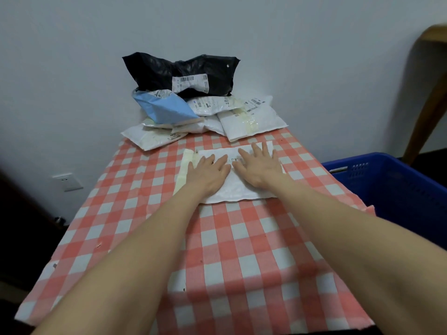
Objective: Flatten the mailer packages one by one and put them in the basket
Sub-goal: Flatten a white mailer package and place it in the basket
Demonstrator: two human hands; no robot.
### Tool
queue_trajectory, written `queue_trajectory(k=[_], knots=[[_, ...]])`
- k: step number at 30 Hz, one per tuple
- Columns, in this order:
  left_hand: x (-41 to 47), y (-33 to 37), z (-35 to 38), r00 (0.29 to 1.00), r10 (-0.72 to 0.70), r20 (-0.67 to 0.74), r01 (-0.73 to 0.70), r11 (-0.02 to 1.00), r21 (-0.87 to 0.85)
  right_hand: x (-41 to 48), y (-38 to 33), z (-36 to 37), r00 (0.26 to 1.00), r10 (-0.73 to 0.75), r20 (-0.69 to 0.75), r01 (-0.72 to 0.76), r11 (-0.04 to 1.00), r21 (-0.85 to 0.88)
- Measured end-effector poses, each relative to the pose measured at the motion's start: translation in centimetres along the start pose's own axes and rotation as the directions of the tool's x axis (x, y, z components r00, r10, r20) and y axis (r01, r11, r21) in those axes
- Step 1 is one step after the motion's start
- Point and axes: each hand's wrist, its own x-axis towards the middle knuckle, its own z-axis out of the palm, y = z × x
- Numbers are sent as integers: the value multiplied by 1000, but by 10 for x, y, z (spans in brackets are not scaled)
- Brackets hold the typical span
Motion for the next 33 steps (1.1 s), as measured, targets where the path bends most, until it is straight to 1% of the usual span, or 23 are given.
queue_trajectory(k=[2,6,9,12,20,29,33], knots=[[-5,5,0,1000,9,5,-9,999,32,-6,-4,4,1000,-22,9,23,999,-25],[-13,6,6,999,-21,40,19,998,57,-11,-2,14,999,-33,41,36,996,-84],[-16,5,13,1000,-29,8,28,998,63,-12,0,20,998,-19,54,24,995,-93],[-13,4,16,1000,-29,0,29,998,62,-10,0,20,998,-5,68,12,996,-90],[-12,4,14,998,-38,47,35,997,62,-8,-1,17,993,1,117,6,998,-66],[-12,6,11,995,-48,88,45,998,44,-8,-1,15,991,1,131,7,998,-57],[-7,5,0,986,-55,155,54,998,13,-4,0,6,987,-11,162,11,1000,0]])
